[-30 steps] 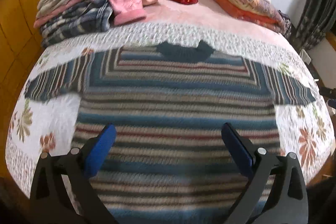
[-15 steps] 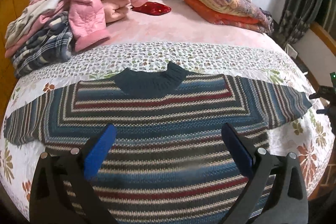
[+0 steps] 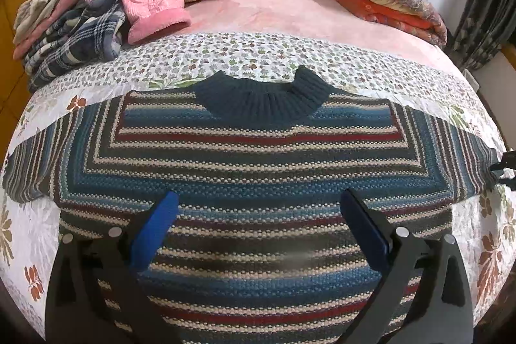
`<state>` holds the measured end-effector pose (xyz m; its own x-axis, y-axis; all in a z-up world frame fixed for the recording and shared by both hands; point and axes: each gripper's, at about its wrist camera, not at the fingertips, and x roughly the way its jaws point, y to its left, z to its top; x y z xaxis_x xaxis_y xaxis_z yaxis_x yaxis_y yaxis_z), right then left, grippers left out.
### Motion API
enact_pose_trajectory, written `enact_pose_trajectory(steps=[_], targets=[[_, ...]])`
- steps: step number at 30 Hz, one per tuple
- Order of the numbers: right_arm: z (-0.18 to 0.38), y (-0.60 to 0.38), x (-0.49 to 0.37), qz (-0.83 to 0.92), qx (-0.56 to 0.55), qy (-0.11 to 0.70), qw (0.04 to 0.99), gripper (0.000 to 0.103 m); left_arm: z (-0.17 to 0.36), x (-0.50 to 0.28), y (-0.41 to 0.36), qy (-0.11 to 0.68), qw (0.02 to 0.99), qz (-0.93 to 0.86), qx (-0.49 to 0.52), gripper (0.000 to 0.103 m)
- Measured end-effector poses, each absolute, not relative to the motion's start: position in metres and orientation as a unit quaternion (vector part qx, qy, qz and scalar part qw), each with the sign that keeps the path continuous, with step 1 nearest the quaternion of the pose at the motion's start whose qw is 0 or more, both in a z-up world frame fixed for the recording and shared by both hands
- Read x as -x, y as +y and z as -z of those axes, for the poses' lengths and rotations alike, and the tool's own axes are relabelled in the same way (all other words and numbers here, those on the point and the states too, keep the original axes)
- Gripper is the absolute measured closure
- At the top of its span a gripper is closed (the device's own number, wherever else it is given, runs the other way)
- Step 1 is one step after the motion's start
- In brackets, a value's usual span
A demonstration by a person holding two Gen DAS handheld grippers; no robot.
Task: Fold small clothes
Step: 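Move the right tool to the sweater sleeve cuff and grasp it, then fold the held sleeve across the sweater body with the right tool, release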
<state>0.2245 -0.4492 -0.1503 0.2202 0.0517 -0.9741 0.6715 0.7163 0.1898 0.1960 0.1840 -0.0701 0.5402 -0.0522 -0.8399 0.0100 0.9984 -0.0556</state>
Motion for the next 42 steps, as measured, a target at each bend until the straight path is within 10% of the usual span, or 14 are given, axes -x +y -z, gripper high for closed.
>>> enact_pose_trajectory(steps=[1, 5, 25, 42], targets=[[0.151, -0.452, -0.222, 0.206, -0.325, 0.576, 0.721, 0.085, 0.070, -0.196, 0.184, 0.479, 0.877, 0.016, 0.022, 0.003], [0.143, -0.453, -0.216, 0.201, -0.339, 0.555, 0.733, 0.091, 0.069, -0.197, 0.185, 0.478, 0.878, 0.015, 0.027, 0.003], [0.050, -0.232, -0.250, -0.001, -0.186, 0.541, 0.820, 0.092, 0.050, -0.204, 0.207, 0.477, 0.876, 0.004, 0.072, 0.003], [0.101, -0.040, -0.252, -0.131, -0.014, 0.598, 0.791, 0.092, 0.055, -0.210, 0.210, 0.495, 0.862, 0.027, 0.106, 0.003]])
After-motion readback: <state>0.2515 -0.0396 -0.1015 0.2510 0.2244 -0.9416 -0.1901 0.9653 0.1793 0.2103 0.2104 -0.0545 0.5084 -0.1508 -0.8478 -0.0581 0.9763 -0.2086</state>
